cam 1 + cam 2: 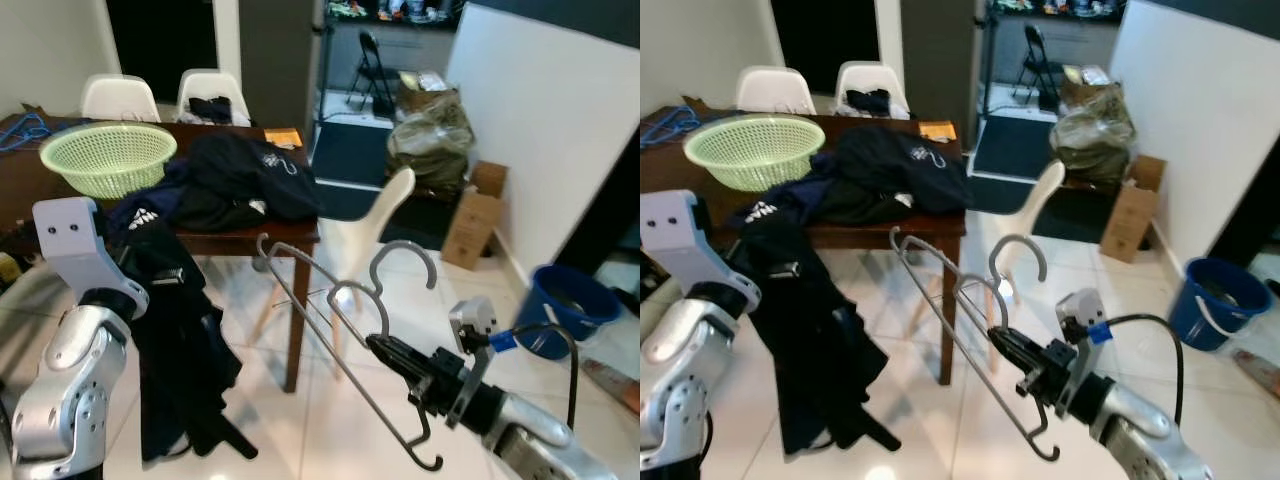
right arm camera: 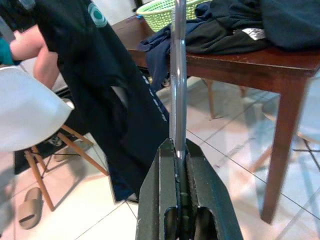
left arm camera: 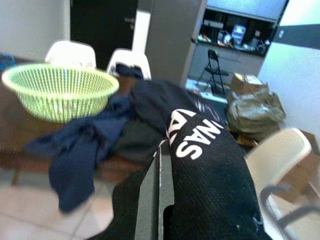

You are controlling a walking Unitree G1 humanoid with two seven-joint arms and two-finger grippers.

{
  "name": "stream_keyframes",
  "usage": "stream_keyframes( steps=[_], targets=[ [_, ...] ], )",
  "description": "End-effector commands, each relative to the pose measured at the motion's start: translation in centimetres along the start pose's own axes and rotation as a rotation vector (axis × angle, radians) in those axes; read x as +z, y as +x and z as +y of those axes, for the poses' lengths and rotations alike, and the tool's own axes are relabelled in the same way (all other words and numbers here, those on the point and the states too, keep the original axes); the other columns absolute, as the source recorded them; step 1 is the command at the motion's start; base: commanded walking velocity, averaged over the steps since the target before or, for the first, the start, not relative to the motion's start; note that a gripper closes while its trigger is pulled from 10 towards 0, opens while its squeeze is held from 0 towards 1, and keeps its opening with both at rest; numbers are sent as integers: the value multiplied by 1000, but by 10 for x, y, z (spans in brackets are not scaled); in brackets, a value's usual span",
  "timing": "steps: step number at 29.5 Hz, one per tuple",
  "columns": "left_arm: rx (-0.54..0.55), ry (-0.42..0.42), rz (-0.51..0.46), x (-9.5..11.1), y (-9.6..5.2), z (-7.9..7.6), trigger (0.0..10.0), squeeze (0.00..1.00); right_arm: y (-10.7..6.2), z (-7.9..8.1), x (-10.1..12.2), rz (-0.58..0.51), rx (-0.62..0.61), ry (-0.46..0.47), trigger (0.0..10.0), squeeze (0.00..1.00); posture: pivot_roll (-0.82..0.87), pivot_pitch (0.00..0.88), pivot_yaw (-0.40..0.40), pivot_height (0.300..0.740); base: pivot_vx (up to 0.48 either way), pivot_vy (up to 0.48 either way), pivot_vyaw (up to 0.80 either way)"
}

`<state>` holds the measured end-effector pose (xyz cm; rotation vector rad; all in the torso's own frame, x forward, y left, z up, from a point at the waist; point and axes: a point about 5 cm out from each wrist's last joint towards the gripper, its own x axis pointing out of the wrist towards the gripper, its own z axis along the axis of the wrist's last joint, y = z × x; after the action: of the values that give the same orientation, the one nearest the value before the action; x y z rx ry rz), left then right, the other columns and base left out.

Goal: Hang hanger

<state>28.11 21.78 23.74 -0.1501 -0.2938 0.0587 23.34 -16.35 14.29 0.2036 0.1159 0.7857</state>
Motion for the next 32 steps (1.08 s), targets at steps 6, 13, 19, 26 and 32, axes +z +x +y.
stream_keyframes(
  steps=[6,13,19,26,32],
  targets=[
    [-39,7,-115,34,19,-4,10000,0,-3,-4,4,-24,-29,17,10000,0,15,0,-56,740,480,0,0],
    [-69,24,-214,65,35,-8,10000,0,-2,-4,4,-29,-32,20,10000,0,17,0,-56,740,480,0,0],
    [-115,54,-323,104,55,-10,10000,0,-2,-5,4,-34,-45,22,10000,0,22,0,-53,740,480,0,0],
    [-265,37,-458,158,79,-31,10000,0,-1,-7,2,-36,-53,24,10000,0,35,0,-60,740,480,0,0],
    [-388,41,-609,215,88,-51,10000,0,-2,-7,-2,-32,-60,23,10000,0,28,0,-54,740,480,0,0]
  ],
)
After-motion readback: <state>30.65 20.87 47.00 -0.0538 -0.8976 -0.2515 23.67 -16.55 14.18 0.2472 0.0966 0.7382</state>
